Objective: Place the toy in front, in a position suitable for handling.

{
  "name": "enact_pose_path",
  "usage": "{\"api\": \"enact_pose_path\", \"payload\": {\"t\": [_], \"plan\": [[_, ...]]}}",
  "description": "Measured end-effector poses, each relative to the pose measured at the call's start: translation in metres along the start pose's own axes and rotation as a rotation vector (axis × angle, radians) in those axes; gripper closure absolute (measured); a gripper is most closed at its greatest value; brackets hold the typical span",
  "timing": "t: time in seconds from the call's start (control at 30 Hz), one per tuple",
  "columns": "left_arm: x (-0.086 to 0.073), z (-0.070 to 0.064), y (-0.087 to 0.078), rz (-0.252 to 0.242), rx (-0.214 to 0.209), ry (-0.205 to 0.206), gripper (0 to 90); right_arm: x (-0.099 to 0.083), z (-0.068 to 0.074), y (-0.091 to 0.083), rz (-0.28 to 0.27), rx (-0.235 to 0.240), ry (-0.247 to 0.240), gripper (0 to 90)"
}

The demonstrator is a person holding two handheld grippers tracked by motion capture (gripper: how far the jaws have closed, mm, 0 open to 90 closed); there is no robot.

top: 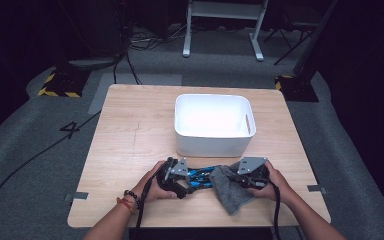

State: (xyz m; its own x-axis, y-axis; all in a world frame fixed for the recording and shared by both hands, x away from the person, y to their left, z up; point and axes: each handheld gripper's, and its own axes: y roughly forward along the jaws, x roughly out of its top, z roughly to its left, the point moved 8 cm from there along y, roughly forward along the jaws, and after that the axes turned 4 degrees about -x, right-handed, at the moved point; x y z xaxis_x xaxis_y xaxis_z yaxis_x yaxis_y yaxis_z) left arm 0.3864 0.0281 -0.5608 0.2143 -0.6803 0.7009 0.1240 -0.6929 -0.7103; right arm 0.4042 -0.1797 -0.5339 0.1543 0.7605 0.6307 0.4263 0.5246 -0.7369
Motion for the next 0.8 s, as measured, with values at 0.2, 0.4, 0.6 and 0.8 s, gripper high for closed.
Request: {"api": "enact_pose_path", "payload": {"t": [0.2, 0.4, 0.6, 0.8], "plan": [[0.0, 0.001, 0.0, 0.004, -0.002, 0.003, 26.0, -0.013, -0.027, 0.005, 0.022, -0.079, 0.119, 73.7], [0.0, 0.001, 0.0, 0.003, -0.003, 0.004, 26.0, -0.008, -0.036, 0.018, -0.006, -0.093, 0.211, 73.3], [0.0, 0.001, 0.0, 0.004, -0.006, 0.007, 26.1, 0.017, -0.031, 0.011, -0.077, -0.069, 0.198, 74.3], [0.0, 0.001, 0.0, 0.003, -0.007, 0.005, 26.1, 0.062, -0.008, 0.002, -0.183, 0.027, 0.151, 74.8]]}}
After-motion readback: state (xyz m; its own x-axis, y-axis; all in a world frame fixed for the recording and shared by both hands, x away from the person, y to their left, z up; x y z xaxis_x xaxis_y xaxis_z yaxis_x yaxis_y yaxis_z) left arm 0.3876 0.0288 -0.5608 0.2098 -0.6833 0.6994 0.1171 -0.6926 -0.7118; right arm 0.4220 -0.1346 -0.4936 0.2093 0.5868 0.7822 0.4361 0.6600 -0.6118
